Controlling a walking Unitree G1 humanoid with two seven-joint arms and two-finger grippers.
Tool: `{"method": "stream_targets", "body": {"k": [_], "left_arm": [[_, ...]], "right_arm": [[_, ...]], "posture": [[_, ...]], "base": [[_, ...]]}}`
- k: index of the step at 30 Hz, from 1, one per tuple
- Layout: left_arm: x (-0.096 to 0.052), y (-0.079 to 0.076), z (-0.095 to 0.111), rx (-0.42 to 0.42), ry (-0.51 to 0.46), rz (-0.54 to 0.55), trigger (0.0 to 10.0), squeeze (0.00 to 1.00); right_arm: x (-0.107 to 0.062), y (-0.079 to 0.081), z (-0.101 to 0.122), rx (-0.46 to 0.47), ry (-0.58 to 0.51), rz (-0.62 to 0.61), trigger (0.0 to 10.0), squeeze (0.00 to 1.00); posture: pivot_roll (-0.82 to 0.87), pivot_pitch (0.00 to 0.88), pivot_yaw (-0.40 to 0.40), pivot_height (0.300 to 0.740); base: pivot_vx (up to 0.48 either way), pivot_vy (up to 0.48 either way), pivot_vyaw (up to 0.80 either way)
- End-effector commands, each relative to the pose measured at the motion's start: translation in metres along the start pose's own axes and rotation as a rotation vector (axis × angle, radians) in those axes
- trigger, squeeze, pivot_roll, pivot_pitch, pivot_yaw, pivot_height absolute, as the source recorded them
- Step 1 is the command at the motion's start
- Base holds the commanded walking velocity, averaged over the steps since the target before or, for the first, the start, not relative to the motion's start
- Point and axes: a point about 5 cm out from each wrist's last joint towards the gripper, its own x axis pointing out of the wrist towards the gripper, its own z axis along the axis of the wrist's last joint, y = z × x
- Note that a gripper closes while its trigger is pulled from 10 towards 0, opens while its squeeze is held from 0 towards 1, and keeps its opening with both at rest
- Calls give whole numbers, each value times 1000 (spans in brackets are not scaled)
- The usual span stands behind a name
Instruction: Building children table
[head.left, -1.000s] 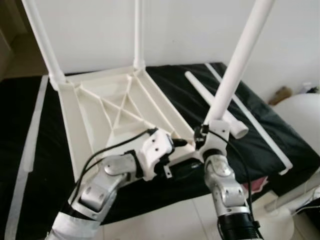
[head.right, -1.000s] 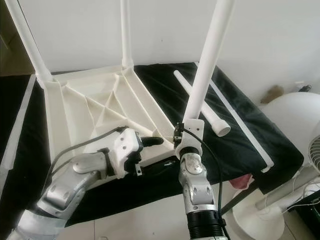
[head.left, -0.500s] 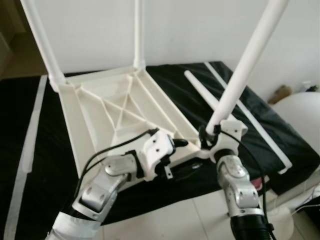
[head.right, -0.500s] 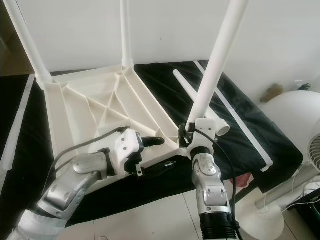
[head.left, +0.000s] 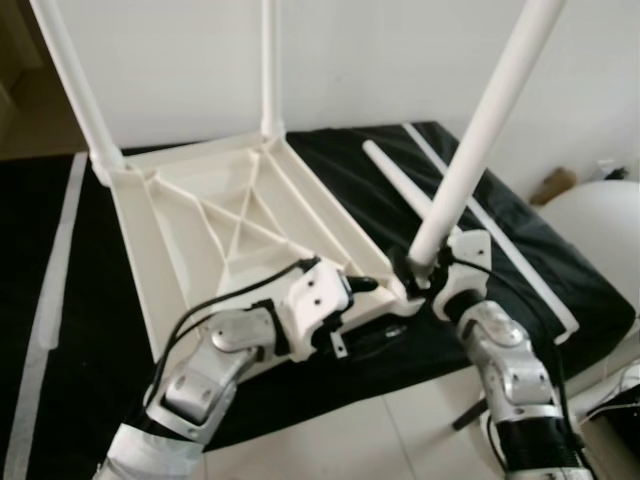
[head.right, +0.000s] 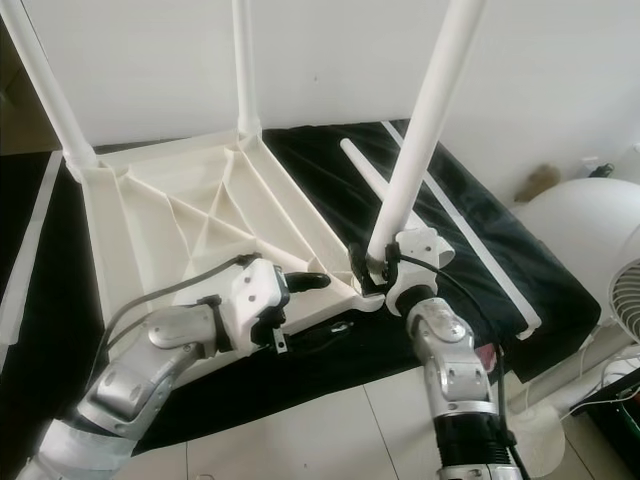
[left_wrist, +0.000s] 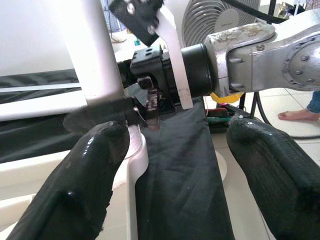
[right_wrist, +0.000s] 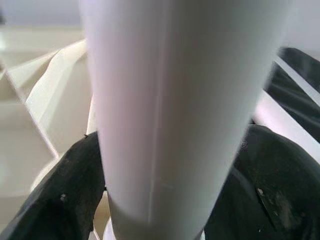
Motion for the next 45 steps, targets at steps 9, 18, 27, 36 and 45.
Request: {"method": "stream_targets", "body": {"k": [9,18,27,36,45], "left_arm": [[-1,9,-1,61,17,111,10000,0],[-4,18,-2,76,44,152,10000,0],[-2,13,-8,-37,81,114,10000,0],[1,12,-7,-23,68,127,10000,0],[3,11,-6,-13,65,128,10000,0]], "right_arm": [[10,-7,-9,-69,74,251,10000,0],[19,-11,-11,-115,83,304,0,0],[15,-13,-21,-70,96,297,0,0],[13,-10,-24,-14,90,226,10000,0],[14,-9,-25,79,113,4,10000,0]], "posture": [[-47,27,-33,740],[-37,26,-35,740],[-39,34,-42,740],[-47,38,-44,740],[-55,32,-50,740]], "base": [[0,0,0],[0,0,0],[0,0,0],[0,0,0],[0,0,0]]}}
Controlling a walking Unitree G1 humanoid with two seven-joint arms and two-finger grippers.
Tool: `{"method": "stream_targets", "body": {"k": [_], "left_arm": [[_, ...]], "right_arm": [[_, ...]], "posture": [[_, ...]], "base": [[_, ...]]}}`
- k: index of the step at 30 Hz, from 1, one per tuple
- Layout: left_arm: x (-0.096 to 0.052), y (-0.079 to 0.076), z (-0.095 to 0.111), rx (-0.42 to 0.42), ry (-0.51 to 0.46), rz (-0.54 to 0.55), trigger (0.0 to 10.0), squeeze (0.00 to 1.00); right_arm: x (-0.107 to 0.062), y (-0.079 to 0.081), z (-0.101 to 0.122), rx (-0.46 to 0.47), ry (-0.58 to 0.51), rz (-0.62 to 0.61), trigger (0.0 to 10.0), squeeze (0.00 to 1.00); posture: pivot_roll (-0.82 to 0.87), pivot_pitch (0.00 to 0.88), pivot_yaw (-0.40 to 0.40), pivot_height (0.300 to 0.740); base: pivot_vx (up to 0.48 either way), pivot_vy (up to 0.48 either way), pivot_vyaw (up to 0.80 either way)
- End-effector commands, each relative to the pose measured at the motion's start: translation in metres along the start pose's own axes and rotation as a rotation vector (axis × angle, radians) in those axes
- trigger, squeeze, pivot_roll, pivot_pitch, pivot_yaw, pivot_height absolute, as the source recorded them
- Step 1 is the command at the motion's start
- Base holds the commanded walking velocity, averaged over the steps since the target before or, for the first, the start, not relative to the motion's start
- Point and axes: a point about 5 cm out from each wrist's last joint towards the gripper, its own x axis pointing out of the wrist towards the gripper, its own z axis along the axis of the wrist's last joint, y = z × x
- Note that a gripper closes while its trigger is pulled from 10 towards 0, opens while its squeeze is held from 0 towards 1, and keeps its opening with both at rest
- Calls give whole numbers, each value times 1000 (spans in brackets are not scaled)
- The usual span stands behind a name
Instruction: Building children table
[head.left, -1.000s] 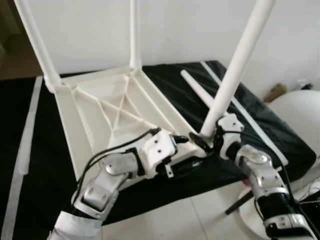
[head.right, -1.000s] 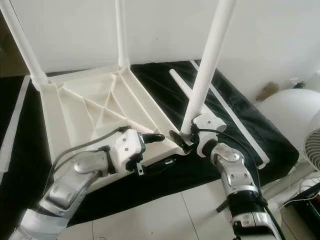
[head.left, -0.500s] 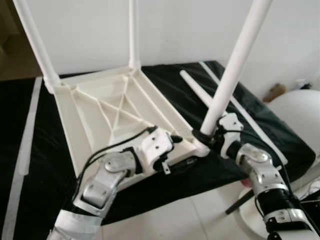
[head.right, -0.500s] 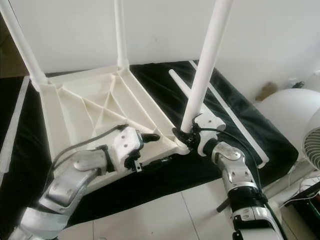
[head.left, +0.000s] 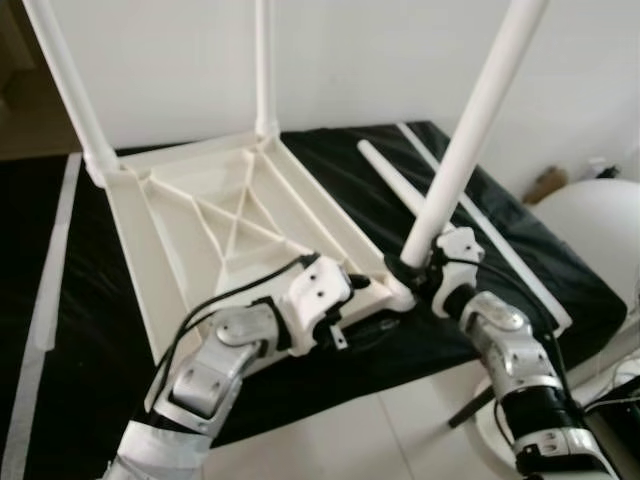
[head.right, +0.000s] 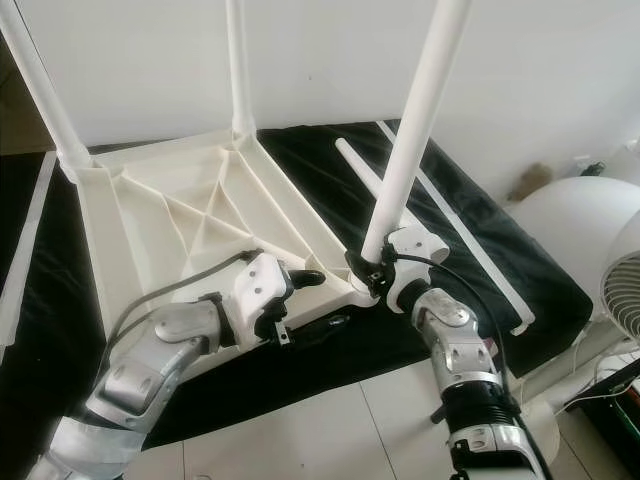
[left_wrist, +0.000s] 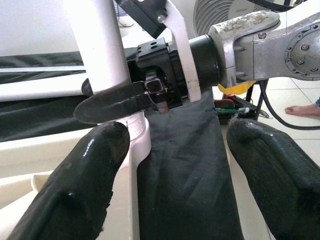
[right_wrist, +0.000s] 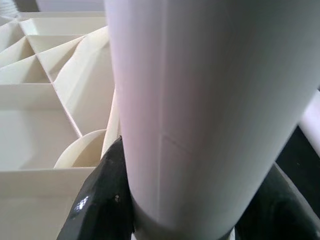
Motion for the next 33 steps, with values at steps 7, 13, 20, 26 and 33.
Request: {"method": "stream_targets", "body": {"k": [7,13,20,26,33], "left_arm": [[1,1,2,14,-14,77,10000,0],[-1,3,4,41,-36,90,10000,0],[-2,5,8,80,-68,110,10000,0],[-2,2,8,106,-81,83,10000,0],[-2,1,8,104,-95,77,10000,0]], "right_arm": [[-9,-2,-15,99,93,-277,10000,0],[-11,30,-22,197,122,-475,10000,0],[-8,53,-19,283,102,-529,10000,0],[-13,53,-14,259,95,-520,10000,0],[-15,55,-10,229,79,-524,10000,133]], "posture": [[-50,25,-56,740],[-38,20,-62,740],[-31,21,-61,740],[-42,21,-56,740],[-43,19,-60,740]], "base": [[0,0,0],[0,0,0],[0,0,0],[0,0,0],[0,0,0]]}}
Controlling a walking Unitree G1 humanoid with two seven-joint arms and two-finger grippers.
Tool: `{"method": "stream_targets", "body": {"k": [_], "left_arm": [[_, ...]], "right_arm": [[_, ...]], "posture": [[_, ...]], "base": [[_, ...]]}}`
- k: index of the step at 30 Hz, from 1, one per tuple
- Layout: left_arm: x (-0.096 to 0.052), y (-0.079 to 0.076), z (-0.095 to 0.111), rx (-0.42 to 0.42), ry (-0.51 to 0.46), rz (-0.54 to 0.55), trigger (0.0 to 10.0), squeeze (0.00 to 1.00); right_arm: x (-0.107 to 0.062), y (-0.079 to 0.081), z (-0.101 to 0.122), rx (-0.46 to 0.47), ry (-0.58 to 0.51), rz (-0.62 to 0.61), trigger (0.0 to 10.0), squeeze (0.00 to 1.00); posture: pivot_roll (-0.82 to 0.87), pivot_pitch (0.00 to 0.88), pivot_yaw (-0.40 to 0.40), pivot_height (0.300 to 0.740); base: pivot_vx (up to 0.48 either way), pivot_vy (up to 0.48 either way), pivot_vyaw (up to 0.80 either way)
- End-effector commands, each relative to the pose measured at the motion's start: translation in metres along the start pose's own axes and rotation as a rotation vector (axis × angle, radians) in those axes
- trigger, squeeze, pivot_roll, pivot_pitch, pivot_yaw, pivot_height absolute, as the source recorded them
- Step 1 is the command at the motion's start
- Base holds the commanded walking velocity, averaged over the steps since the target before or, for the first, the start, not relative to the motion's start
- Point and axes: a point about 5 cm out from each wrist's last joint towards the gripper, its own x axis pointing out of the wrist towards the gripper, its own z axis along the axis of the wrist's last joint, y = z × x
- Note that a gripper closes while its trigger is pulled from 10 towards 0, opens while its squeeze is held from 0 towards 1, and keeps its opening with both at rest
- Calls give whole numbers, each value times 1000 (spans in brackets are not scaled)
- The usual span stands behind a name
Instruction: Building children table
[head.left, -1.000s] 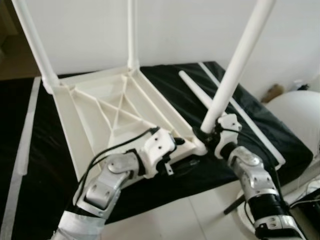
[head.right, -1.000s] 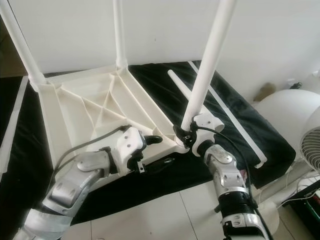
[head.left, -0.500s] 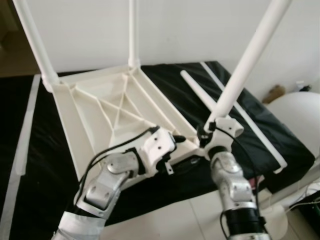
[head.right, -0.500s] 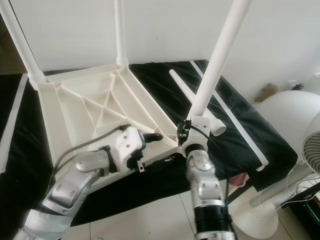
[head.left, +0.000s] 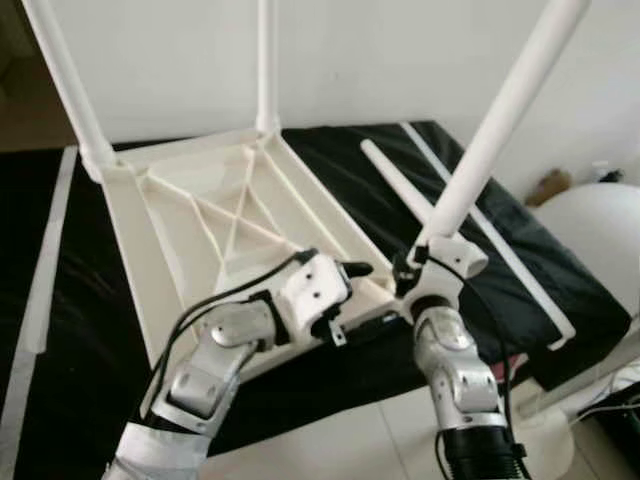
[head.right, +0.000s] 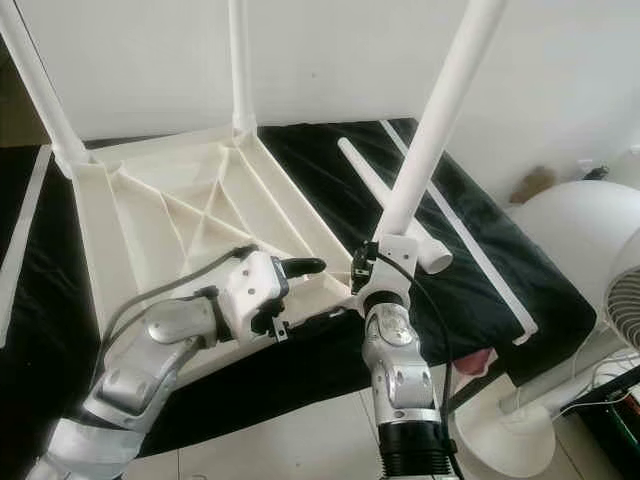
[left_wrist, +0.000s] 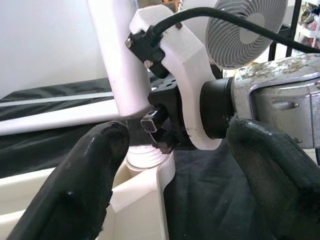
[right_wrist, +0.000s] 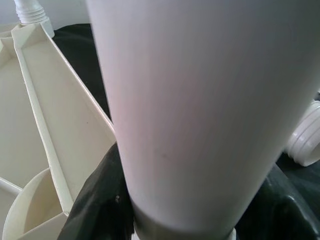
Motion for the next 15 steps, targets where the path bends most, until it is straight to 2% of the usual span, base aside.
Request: {"method": "stream_targets", "body": {"k": [1,2,9,14,15], "left_arm": [[0,0,-2,0,-1,54,10000,0],[0,0,-2,0,-2,53,10000,0],[0,-2,-1,-1,-11,48,10000,0],[1,-2,-2,-3,-13,47,10000,0],[1,-2,-2,-1,-15,47,10000,0]], "right_arm": [[-7,0,-18,15,78,-14,10000,133],[-7,-1,-18,14,79,-14,10000,1000],[-7,-1,-13,21,68,37,10000,1000],[-5,-12,-6,7,45,74,10000,1000],[-5,-14,-6,-8,50,87,10000,827]], "posture": [[-43,19,-60,740],[-43,19,-60,740],[-38,13,-66,740],[-43,10,-69,740],[-44,10,-68,740]], "base": [[0,0,0],[0,0,0],[0,0,0],[0,0,0],[0,0,0]]}}
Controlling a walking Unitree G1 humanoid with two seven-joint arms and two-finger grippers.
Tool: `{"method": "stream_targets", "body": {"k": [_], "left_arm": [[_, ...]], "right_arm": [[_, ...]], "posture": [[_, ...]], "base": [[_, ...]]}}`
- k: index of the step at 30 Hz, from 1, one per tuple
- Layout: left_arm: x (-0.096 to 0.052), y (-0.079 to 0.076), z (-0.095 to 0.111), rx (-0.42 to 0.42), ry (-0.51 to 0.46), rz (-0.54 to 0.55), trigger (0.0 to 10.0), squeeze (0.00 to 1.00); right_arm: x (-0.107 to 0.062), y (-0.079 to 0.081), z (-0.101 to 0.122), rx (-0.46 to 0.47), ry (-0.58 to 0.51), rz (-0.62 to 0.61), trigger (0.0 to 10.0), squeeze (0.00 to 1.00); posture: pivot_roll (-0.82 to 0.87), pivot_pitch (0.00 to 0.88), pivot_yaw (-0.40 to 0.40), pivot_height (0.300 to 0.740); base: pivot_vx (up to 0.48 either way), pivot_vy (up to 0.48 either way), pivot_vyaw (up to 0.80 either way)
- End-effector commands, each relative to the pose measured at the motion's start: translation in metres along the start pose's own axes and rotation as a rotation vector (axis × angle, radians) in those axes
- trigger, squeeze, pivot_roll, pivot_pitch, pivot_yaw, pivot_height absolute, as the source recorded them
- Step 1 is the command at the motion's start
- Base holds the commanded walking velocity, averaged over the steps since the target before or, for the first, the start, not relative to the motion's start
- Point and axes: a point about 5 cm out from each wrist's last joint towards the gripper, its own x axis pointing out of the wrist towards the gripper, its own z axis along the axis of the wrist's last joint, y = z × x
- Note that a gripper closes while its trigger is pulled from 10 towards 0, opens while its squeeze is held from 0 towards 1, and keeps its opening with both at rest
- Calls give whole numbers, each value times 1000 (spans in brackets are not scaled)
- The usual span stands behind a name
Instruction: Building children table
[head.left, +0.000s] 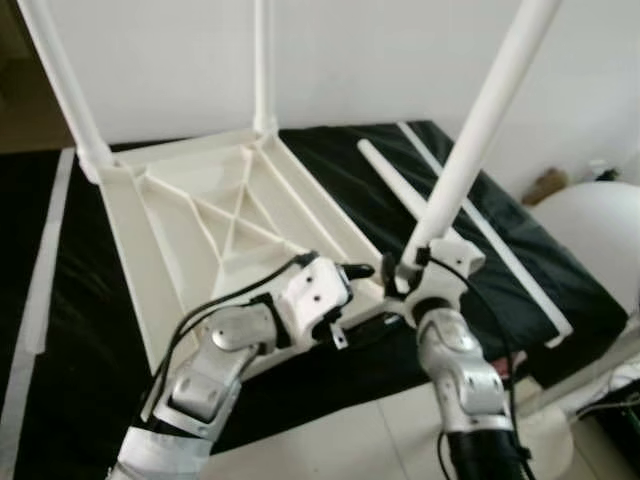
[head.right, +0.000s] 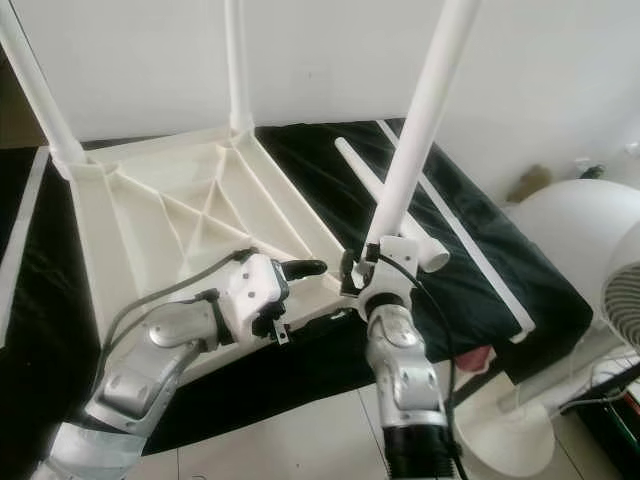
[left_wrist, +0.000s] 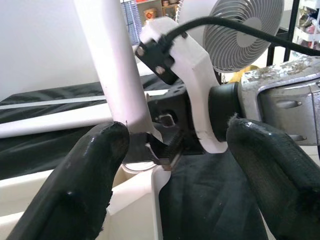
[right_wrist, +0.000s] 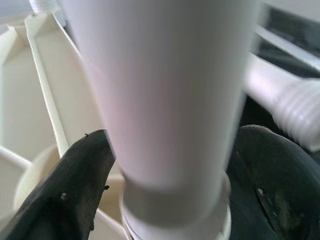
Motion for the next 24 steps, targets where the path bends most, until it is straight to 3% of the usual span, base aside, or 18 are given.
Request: {"method": "stream_targets", "body": {"k": [1,2,5,9,24], "left_arm": [[1,0,-1,6,-4,44,10000,0],[1,0,-1,5,-5,44,10000,0],[1,0,-1,1,-8,41,10000,0],[2,0,0,-6,-12,29,10000,0],[2,1,0,-13,-14,20,10000,0]], "right_arm": [[-1,-4,-2,-13,18,21,10000,827],[-1,-6,-1,-23,18,45,10000,0],[0,-10,1,-37,17,85,10000,0],[4,-17,9,-89,8,231,10000,0],[17,-18,21,-271,-22,491,10000,0]], "posture": [[-44,10,-68,740],[-46,11,-68,740],[-48,11,-67,740],[-53,15,-60,740],[-46,25,-60,740]], "base": [[0,0,0],[0,0,0],[0,0,0],[0,0,0],[0,0,0]]}}
